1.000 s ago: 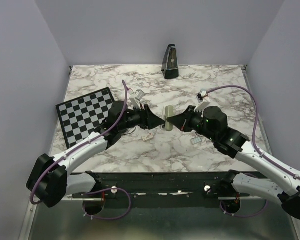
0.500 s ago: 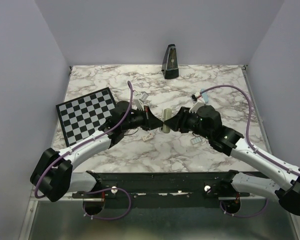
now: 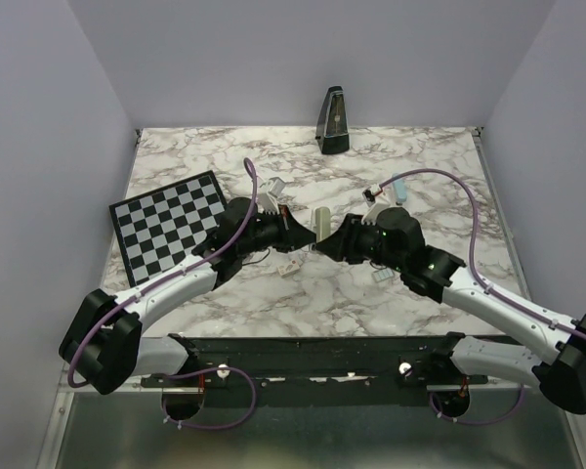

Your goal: Unload the staples from the stapler

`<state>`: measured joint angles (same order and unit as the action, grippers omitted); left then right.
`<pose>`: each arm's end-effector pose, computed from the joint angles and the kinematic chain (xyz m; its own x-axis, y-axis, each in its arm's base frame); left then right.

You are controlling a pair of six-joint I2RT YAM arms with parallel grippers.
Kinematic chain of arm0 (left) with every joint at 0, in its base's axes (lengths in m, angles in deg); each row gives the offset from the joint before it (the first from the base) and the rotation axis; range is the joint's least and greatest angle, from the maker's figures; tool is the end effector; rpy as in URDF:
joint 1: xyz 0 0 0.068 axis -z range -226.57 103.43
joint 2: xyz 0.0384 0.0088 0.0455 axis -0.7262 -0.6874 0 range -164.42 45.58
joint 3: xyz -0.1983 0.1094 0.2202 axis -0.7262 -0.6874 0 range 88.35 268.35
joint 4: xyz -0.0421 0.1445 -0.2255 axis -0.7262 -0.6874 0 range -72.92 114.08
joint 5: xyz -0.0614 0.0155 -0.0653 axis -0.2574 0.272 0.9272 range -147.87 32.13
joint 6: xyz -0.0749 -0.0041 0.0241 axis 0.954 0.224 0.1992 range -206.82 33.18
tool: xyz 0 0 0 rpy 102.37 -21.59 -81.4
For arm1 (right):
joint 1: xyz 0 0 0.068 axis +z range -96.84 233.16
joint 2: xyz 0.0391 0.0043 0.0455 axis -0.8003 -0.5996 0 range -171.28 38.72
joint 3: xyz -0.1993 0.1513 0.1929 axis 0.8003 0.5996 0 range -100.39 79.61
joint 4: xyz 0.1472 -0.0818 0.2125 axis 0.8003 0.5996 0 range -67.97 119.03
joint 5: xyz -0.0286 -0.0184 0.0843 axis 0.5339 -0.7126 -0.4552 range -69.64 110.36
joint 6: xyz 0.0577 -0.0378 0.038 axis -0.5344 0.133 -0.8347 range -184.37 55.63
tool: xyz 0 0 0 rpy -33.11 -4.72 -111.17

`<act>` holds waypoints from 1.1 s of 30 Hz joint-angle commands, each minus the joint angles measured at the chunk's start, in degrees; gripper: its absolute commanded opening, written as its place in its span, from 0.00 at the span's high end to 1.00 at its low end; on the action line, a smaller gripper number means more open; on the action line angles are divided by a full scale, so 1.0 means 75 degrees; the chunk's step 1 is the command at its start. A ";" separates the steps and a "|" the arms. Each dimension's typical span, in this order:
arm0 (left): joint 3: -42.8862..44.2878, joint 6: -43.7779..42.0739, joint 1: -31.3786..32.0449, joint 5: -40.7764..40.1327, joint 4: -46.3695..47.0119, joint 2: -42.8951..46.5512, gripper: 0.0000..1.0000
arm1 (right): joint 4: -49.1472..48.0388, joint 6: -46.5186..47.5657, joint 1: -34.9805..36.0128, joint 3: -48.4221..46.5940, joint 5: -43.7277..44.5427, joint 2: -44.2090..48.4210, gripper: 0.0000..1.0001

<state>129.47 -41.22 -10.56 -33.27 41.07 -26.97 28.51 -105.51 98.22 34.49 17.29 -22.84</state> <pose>0.2325 -0.2038 0.2919 -0.7561 -0.2537 -0.6033 0.4580 0.4534 -0.7646 0.1849 0.1903 0.3150 -0.6952 0.2334 -0.6798 -0.3774 0.6864 0.6217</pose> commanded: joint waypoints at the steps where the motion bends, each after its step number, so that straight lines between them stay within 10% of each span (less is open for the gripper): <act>1: 0.0130 0.0317 -0.0020 -0.0502 0.0336 0.0018 1.00 | -0.0078 0.0037 0.0063 0.0099 0.0070 -0.0171 0.51; 8: 0.0154 0.0576 -0.0008 -0.0620 0.0277 -0.0099 1.00 | -0.0383 -0.0022 0.0062 0.0157 0.0034 -0.0534 0.48; 12: 0.0107 0.0529 0.0003 -0.0737 0.0161 -0.0111 1.00 | -0.0372 0.0025 0.0051 0.0216 0.0362 -0.0429 0.88; 15: 0.0107 0.0027 0.0003 -0.1041 -0.0085 -0.0041 1.00 | -0.0209 0.0188 0.0062 0.0263 0.0947 -0.0183 0.99; 21: 0.0060 -0.2583 0.0003 -0.2457 -0.0648 0.0263 1.00 | 0.1161 0.1091 -0.0089 -0.0486 0.2459 0.0625 0.99; 33: 0.0107 -0.3994 0.0167 -0.3221 -0.0052 -0.0310 1.00 | 0.0814 0.2075 -0.1658 -0.0640 0.1980 0.0310 0.99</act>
<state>130.35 -65.17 -8.64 -48.44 39.28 -27.67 32.14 -96.53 91.49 29.98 25.18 -19.43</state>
